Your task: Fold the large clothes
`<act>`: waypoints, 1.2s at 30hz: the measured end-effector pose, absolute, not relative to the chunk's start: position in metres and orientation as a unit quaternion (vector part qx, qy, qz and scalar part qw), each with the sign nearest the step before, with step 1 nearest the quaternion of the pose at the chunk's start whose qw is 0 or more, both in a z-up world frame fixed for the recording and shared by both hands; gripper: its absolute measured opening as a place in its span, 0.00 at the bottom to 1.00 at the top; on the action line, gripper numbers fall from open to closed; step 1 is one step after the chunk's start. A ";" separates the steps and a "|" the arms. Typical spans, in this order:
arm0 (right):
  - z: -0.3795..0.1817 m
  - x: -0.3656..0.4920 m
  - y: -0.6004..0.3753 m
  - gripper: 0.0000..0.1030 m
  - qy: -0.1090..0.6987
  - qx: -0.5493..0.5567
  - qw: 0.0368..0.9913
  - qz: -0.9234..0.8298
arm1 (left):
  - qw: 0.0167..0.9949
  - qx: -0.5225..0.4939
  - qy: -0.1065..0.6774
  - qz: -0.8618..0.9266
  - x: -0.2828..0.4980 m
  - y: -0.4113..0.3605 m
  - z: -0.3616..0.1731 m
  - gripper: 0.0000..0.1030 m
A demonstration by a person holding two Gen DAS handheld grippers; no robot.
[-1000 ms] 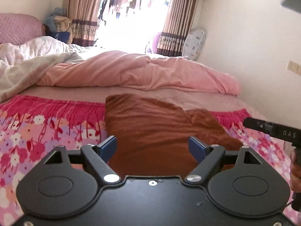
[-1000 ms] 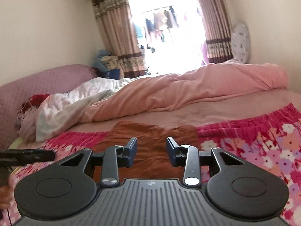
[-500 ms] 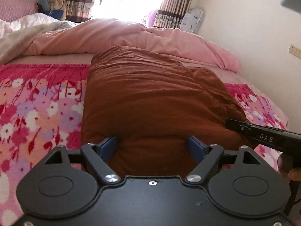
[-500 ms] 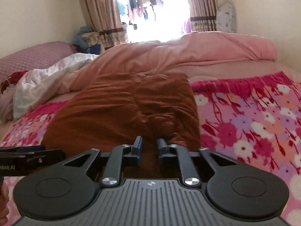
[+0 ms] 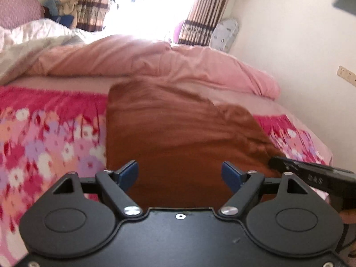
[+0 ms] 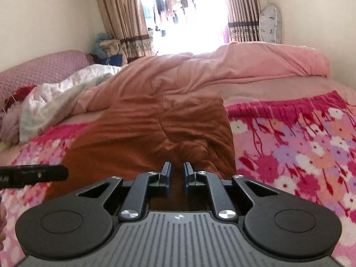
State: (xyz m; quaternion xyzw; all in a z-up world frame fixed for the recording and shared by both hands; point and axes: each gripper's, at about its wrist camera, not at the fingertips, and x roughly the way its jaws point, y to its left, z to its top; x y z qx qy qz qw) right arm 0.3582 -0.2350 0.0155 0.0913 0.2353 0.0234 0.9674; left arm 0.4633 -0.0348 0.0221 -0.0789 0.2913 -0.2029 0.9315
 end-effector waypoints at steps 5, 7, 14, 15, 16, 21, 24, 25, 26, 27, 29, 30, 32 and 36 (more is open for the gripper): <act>0.036 0.375 -0.229 0.17 0.218 0.064 0.974 0.018 | 0.940 -0.070 0.275 -0.192 0.496 -0.035 0.041 0.80; 0.042 0.386 -0.226 0.19 0.208 0.057 0.976 0.014 | 0.939 -0.073 0.279 -0.187 0.512 -0.036 0.038 0.80; 0.014 0.437 -0.227 0.19 0.248 0.050 0.968 -0.015 | 0.926 -0.074 0.322 -0.180 0.547 -0.046 -0.004 0.81; 0.006 0.441 -0.230 0.19 0.257 0.054 0.965 -0.015 | 0.927 -0.073 0.321 -0.182 0.547 -0.046 -0.008 0.82; -0.003 0.444 -0.232 0.19 0.263 0.059 0.963 -0.013 | 0.926 -0.076 0.321 -0.183 0.548 -0.046 -0.011 0.83; -0.014 0.444 -0.230 0.18 0.263 0.056 0.963 -0.012 | 0.926 -0.074 0.325 -0.177 0.550 -0.047 -0.009 0.84; -0.004 0.440 -0.228 0.19 0.264 0.057 0.963 -0.013 | 0.927 -0.075 0.324 -0.172 0.544 -0.046 0.002 0.81; 0.000 0.436 -0.229 0.19 0.262 0.059 0.963 -0.013 | 0.929 -0.075 0.322 -0.168 0.539 -0.044 0.008 0.81; 0.007 0.430 -0.230 0.19 0.257 0.062 0.964 -0.013 | 0.930 -0.078 0.318 -0.168 0.532 -0.042 0.014 0.81; 0.012 0.422 -0.230 0.19 0.250 0.063 0.966 -0.012 | 0.932 -0.081 0.308 -0.174 0.522 -0.040 0.021 0.81; 0.024 0.400 -0.230 0.19 0.226 0.064 0.972 -0.002 | 0.938 -0.070 0.287 -0.179 0.499 -0.037 0.031 0.81; 0.029 0.388 -0.228 0.19 0.216 0.063 0.974 0.003 | 0.943 -0.061 0.274 -0.179 0.483 -0.036 0.035 0.81; 0.037 0.365 -0.228 0.19 0.199 0.065 0.978 0.011 | 0.946 -0.059 0.262 -0.182 0.457 -0.033 0.038 0.81; 0.034 0.332 -0.227 0.19 0.192 0.078 0.978 0.017 | 0.938 -0.086 0.271 -0.197 0.420 -0.029 0.026 0.82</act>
